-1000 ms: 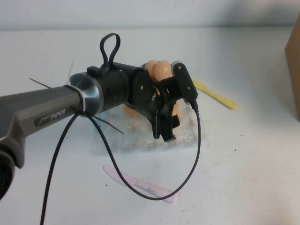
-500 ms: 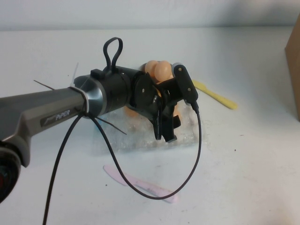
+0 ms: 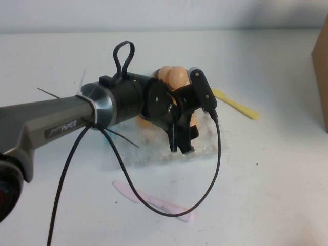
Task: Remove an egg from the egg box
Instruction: Pick up the egg from the plastic box
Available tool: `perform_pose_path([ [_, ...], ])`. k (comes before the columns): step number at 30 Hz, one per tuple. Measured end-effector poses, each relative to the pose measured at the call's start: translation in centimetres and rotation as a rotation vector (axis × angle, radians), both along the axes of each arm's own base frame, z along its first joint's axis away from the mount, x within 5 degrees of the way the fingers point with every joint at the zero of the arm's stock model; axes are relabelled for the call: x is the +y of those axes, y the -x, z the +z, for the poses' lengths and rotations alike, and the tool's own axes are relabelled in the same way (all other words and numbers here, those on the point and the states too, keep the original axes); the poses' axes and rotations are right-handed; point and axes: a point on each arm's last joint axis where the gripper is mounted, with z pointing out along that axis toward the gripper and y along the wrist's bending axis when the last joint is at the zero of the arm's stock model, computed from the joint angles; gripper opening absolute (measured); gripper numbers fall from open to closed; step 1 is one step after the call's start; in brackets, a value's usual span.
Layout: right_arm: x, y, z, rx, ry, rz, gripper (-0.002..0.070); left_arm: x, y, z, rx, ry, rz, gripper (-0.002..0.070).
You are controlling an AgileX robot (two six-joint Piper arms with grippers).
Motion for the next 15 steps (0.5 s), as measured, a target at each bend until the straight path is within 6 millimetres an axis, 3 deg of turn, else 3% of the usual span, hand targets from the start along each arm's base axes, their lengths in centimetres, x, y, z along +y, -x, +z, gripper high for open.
perform_pose_path([
  [6,0.0,0.0,0.0,0.0,0.0,0.0,-0.0017,-0.37,0.28,0.01,-0.001,0.001,-0.01,0.0444],
  [15,0.0,0.0,0.0,0.0,0.0,0.0,-0.0017,-0.72,0.48,0.06,-0.012,0.004,-0.02,0.0455],
])
